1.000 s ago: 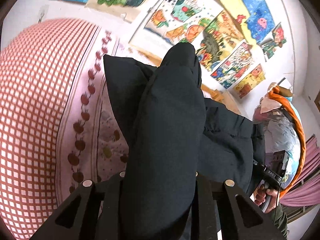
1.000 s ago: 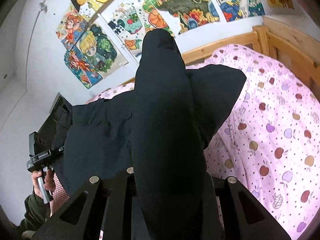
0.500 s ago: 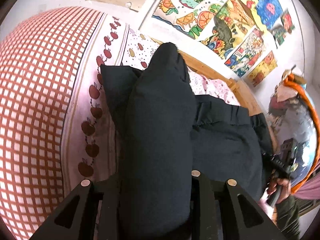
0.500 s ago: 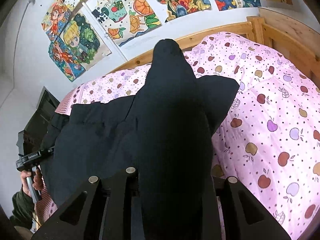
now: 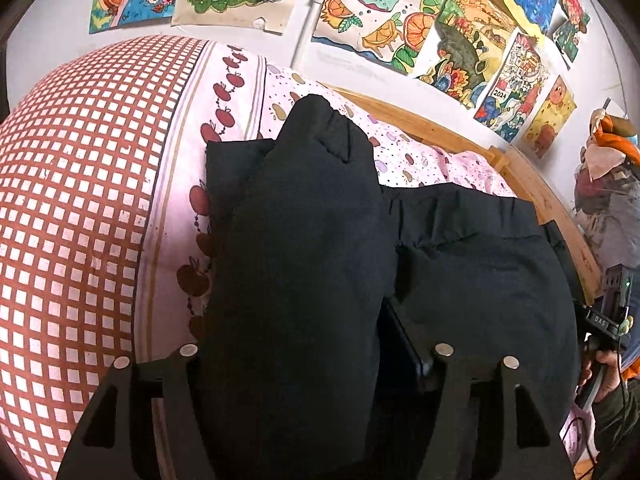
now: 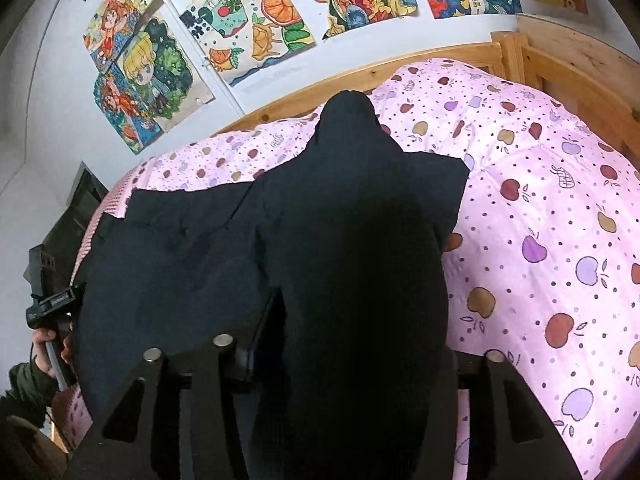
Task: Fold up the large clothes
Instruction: 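Lift both tools off the folded jacket and pull them back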
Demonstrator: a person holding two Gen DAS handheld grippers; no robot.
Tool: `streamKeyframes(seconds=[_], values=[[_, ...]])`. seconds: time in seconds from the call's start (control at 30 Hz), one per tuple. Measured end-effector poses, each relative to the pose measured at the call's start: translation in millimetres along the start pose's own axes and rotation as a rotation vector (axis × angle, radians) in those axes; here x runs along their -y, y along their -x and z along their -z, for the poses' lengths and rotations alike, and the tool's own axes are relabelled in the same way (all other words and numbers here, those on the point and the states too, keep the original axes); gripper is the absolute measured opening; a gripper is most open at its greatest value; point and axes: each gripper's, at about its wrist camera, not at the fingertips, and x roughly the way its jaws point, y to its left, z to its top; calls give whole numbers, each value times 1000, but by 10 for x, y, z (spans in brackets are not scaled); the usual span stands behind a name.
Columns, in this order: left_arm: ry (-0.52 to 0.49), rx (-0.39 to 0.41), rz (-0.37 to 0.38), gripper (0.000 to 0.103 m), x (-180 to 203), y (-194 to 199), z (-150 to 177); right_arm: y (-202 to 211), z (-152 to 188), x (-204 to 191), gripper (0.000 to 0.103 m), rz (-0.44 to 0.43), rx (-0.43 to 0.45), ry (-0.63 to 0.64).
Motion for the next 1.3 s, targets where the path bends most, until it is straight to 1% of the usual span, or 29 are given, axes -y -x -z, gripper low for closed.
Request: streamKeyframes(seconds=[0.1, 0.13, 0.2, 0.23, 0.37, 0.43, 0.47, 0.57, 0.7, 0.8, 0.87, 0.93, 1.03, 1.13, 1.3], values=[[4, 27, 6, 73, 1, 55, 30, 18, -14, -37, 51, 22, -5, 10], [-3, 33, 3, 78, 15, 78, 37, 33, -24, -61, 52, 23, -8, 15], [-15, 39, -6, 83, 48, 135, 53, 66, -23, -89, 61, 18, -11, 27], [-19, 42, -17, 86, 85, 173, 58, 84, -19, -114, 63, 29, -13, 33], [-6, 64, -66, 91, 199, 352, 95, 233, 40, -155, 68, 67, 8, 28], [4, 88, -80, 92, 259, 488, 122, 364, 72, -181, 76, 106, 42, 31], [6, 103, -92, 93, 292, 554, 136, 467, 84, -210, 84, 138, 74, 41], [2, 143, -126, 95, 441, 800, 191, 734, 61, -263, 86, 160, 134, 49], [4, 195, -119, 100, 637, 1181, 290, 1145, 40, -357, 87, 165, 222, 61], [-40, 269, -120, 103, 886, 1542, 407, 1533, 95, -502, 91, 161, 294, 85], [-82, 314, -115, 103, 1088, 1729, 462, 1715, 120, -612, 93, 164, 320, 103], [-118, 339, -105, 103, 1249, 1885, 526, 1905, 177, -705, 93, 160, 343, 121], [-161, 352, -78, 103, 1457, 2058, 609, 2177, 254, -821, 94, 149, 373, 125], [-190, 359, -61, 103, 1608, 2216, 679, 2348, 356, -902, 94, 138, 387, 129], [-231, 376, -58, 103, 1812, 2488, 782, 2625, 536, -1044, 94, 125, 401, 147]])
